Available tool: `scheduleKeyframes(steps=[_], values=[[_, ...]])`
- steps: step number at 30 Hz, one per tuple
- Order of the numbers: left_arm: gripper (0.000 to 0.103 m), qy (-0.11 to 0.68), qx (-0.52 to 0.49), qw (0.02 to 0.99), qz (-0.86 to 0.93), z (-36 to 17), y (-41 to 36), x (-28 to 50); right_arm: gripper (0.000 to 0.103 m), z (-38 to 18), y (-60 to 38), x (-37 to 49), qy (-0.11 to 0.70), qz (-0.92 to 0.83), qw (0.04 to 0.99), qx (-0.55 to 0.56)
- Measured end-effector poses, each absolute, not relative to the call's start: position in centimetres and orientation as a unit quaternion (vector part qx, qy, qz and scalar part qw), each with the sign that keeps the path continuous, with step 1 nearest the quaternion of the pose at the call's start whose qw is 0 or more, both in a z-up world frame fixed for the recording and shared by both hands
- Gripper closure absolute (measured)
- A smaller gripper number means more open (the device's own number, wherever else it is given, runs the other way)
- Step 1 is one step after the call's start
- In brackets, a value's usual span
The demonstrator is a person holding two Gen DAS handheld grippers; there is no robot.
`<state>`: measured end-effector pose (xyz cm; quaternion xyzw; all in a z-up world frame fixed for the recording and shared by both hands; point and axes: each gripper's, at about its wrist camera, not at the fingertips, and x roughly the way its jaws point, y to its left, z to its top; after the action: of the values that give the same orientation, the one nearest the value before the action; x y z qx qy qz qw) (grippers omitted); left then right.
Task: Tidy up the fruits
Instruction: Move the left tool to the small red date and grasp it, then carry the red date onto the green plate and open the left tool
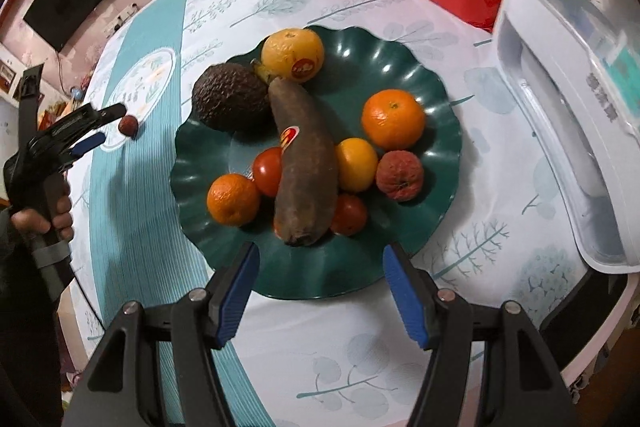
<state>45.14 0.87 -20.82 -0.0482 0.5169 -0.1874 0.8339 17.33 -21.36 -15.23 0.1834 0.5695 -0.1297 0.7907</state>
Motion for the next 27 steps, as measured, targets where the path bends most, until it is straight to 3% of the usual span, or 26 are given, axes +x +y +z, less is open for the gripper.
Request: scheduleKeyframes(steps=[8, 12, 27], values=[[0.051, 0.516, -0.048, 0.836, -0.179, -22.7, 0.7, 45.9, 0.038, -16.4, -20.4, 17.6, 0.588, -0.108, 0.778, 0.194], [0.071, 0.509, -0.051, 0.840, -0.178, -22.8, 0.6, 46.0, 0.038, -16.6, -20.4, 17.4, 0.591, -0.104, 0.776, 0.195], [0.072, 0.506, -0.069, 0.835, -0.205, -21.0, -0.7, 42.1, 0.038, -15.5, -22.0, 15.4, 0.579, -0.098, 0.782, 0.209]])
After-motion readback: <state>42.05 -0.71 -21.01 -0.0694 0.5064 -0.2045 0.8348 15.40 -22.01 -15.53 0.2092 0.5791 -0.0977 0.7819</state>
